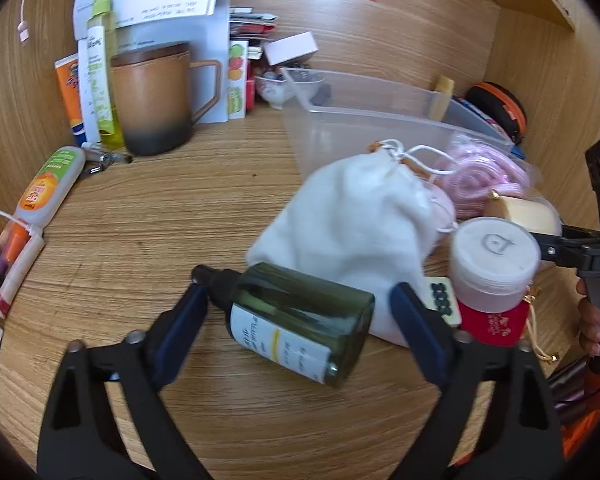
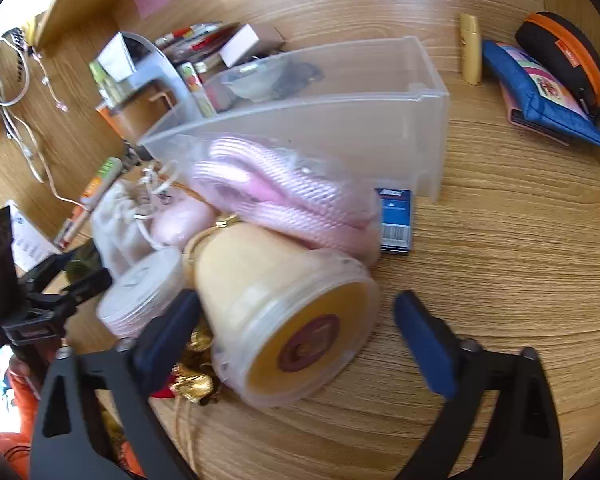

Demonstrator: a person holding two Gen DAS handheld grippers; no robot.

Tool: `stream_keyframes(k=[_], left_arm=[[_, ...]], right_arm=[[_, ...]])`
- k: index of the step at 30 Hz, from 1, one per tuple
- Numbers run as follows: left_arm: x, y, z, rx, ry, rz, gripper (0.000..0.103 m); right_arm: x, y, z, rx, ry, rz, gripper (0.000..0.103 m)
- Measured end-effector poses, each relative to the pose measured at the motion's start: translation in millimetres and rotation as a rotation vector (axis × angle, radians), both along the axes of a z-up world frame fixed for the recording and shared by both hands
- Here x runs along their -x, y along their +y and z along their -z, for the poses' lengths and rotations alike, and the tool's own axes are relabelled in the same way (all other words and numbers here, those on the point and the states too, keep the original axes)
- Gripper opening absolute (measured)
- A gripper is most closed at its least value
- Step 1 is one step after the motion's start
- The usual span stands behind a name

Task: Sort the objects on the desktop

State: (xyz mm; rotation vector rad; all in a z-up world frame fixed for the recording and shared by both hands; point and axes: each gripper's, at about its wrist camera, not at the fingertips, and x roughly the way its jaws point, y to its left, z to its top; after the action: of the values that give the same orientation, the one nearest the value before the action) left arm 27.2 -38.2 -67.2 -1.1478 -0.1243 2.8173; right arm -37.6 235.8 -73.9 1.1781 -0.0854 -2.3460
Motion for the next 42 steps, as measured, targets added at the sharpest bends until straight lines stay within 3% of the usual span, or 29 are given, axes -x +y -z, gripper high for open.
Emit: stream_keyframes(k=[8, 13, 17, 22, 30, 38, 42], left_arm=[[-5.8, 5.4, -1.9, -0.006, 0.015, 0.029, 0.066], [-12.6, 8.3, -2.2, 0.009, 0.023, 0.022, 0.058], [-22.4, 8.8, -7.4, 0.019, 0.036, 0.022, 0.047], [-27.6, 4.6, -11.5, 0.018, 0.038, 0.018, 0.046], [-22.6, 3.1, 3.3, 0.037, -0.043, 0.001, 0.048], [-21.5, 0.6, 10.0, 0.088, -0.006, -0.058, 0.048], [-20.9, -4.8, 9.3, 0.065, 0.008, -0.103, 0.041]], right_arm=[[-10.1, -0.2, -6.3, -0.01, 0.039, -0.017, 0.071], [-13.5, 4.4, -8.3, -0.007, 0.044, -0.014, 0.07], [-17.1, 10.4, -15.3, 0.006, 0.06, -0.005, 0.068], [-21.8, 17.4, -28.1, -0.019, 0.114, 0.014, 0.066], [-20.5, 16.2, -28.0, -0.061, 0.13, 0.009, 0.067], [-14.6, 3.1, -25.5, -0.083, 0.143, -0.021, 0.068], [-17.2, 3.5, -24.1, -0.074, 0.149, -0.008, 0.067]])
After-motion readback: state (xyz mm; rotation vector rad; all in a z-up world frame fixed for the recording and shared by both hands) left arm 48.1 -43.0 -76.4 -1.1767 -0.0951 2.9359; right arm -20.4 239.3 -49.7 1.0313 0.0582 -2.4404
